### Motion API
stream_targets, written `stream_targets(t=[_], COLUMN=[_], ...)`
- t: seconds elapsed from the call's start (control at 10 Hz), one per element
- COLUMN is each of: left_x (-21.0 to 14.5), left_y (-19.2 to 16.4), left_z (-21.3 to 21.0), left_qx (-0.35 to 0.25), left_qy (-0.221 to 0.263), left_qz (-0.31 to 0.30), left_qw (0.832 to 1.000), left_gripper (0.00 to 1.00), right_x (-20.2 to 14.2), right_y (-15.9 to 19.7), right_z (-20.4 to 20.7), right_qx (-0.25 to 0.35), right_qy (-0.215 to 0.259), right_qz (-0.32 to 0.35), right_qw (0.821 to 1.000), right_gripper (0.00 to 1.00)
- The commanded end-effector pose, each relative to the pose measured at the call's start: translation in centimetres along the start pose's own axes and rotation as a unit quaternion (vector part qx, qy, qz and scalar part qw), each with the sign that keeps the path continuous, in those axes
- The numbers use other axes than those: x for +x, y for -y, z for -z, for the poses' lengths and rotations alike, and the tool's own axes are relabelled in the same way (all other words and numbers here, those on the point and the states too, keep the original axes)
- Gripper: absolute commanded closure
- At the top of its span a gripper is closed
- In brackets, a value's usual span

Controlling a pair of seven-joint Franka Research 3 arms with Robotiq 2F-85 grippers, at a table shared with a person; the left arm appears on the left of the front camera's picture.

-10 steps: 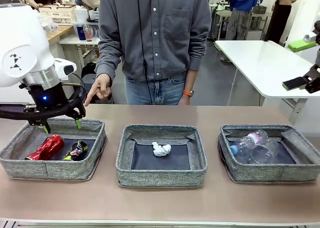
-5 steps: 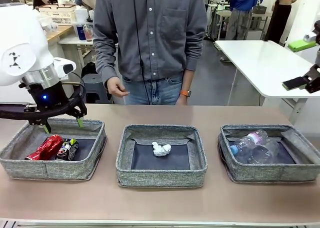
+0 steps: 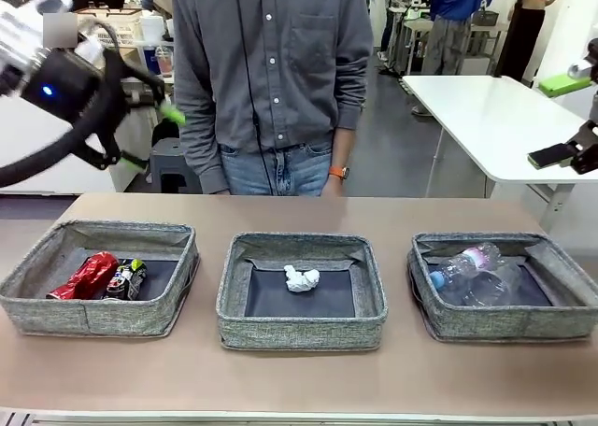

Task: Sort the waste into the appropriate baskets.
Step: Place the picked waste into the Fabric basket indicated by the person.

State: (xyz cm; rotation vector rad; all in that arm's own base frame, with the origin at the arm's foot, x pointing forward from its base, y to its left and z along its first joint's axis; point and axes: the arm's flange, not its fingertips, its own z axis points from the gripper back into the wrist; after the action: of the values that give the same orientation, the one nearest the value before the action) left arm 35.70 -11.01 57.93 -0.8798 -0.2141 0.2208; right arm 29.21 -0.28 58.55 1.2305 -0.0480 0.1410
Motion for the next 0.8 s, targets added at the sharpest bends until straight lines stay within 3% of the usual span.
stream_targets(t=[0.0, 0.3, 0.4, 0.5, 0.6, 0.7], left_x=[0.3, 0.4, 0.7, 0.9, 0.0, 0.0], left_y=[-2.5, -4.5, -5.9, -7.2, -3.4, -3.4], left_z=[0.1, -1.1, 0.1, 3.4, -2.3, -2.3], left_qx=[-0.271, -0.391, -0.415, -0.291, -0.390, -0.390], left_qy=[-0.110, -0.114, -0.152, -0.301, -0.096, -0.096], left_qz=[-0.082, -0.026, -0.024, -0.001, -0.021, -0.021], left_qw=[0.953, 0.913, 0.897, 0.908, 0.915, 0.915], left_gripper=[0.00, 0.00, 0.00, 0.00, 0.00, 0.00], right_x=[0.3, 0.3, 0.3, 0.3, 0.3, 0.3], right_y=[-0.2, -0.2, -0.2, -0.2, -0.2, -0.2], right_z=[0.1, 0.1, 0.1, 0.1, 0.1, 0.1], right_qx=[0.001, 0.001, 0.001, 0.001, 0.001, 0.001], right_qy=[0.006, 0.006, 0.006, 0.006, 0.006, 0.006], right_qz=[-0.004, -0.004, -0.004, -0.004, -0.004, -0.004], right_qw=[1.000, 1.000, 1.000, 1.000, 1.000, 1.000], right_gripper=[0.00, 0.00, 0.00, 0.00, 0.00, 0.00])
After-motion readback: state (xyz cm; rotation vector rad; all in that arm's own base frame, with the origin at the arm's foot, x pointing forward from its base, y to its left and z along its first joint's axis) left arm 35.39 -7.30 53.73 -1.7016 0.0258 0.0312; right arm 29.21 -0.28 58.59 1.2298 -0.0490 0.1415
